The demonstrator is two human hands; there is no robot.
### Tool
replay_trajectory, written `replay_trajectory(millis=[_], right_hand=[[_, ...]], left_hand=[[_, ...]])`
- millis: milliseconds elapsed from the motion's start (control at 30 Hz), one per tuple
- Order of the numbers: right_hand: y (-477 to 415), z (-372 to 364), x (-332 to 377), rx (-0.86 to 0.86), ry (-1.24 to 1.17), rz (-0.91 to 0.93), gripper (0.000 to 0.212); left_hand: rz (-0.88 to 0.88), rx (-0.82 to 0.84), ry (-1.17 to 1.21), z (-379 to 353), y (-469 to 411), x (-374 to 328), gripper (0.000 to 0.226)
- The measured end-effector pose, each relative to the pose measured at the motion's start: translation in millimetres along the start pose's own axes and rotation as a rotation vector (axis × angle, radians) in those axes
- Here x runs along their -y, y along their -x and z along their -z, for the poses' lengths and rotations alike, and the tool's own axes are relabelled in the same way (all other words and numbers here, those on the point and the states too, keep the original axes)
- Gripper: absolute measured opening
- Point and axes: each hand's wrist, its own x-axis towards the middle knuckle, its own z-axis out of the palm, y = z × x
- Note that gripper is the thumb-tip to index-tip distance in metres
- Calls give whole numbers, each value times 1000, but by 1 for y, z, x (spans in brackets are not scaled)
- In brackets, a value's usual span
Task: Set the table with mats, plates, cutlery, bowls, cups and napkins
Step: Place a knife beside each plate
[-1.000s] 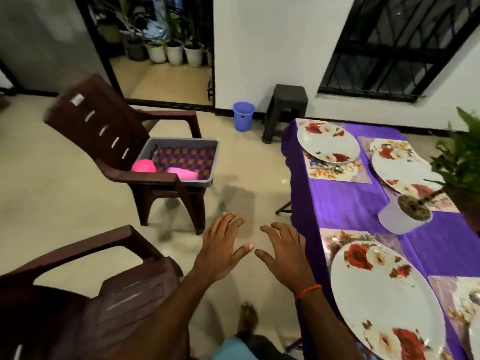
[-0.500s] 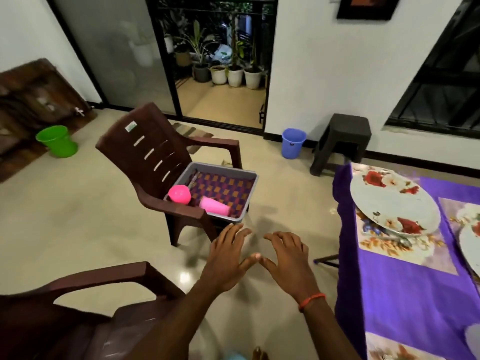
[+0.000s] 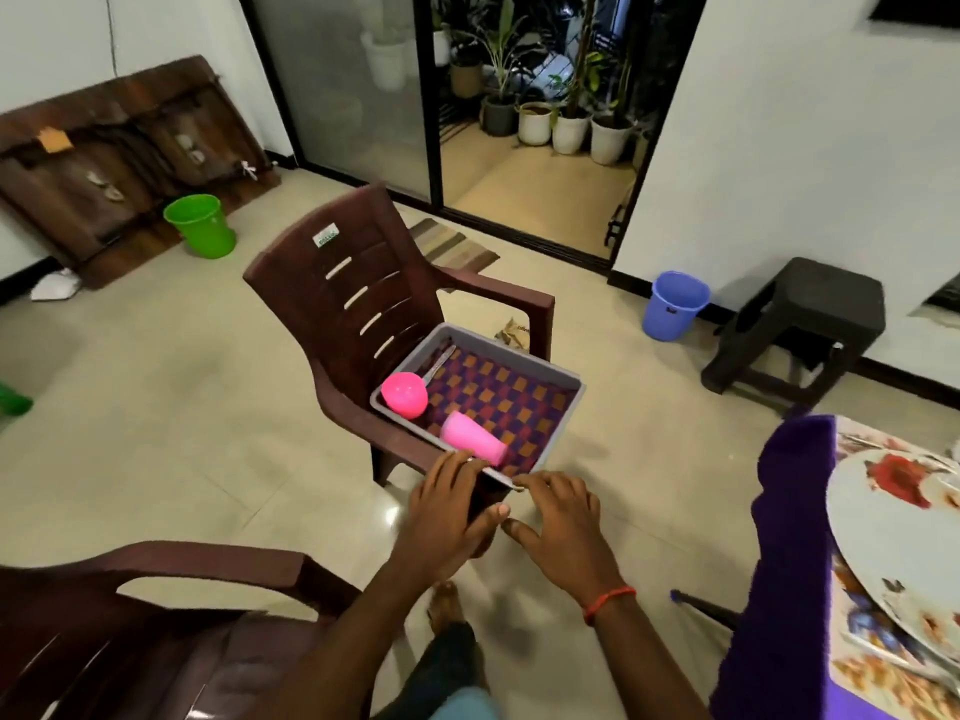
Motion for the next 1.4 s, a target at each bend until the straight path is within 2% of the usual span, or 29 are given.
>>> replay_trajectory(millis=[100, 233, 500, 700, 833, 900, 1033, 1200, 1400], right_hand=[[-44, -1, -2, 14, 47, 28, 46], [-118, 1, -4, 64, 51, 42, 47], [-208, 7, -8, 130, 56, 48, 47], [-259, 6, -31, 221, 30, 85, 45], [-297, 1, -44, 314, 5, 163, 62], [-317, -3, -49, 352, -11, 202, 57], [-365, -23, -64, 403, -19, 295, 42], [-413, -53, -84, 473, -15, 342, 45], [-466, -118, -100, 516, 12, 407, 48]], left_hand=[[13, -15, 31, 3, -37, 10, 89], [52, -18, 101, 17, -98, 24, 105], [119, 9, 91, 7, -174, 59, 73], [186, -7, 129, 0, -215, 58, 83], [268, -36, 111, -3, -235, 60, 74], [337, -54, 141, -7, -244, 62, 77], [463, -66, 158, -22, -272, 77, 78], [576, -111, 192, -44, -308, 100, 80], [611, -133, 170, -79, -343, 156, 70]])
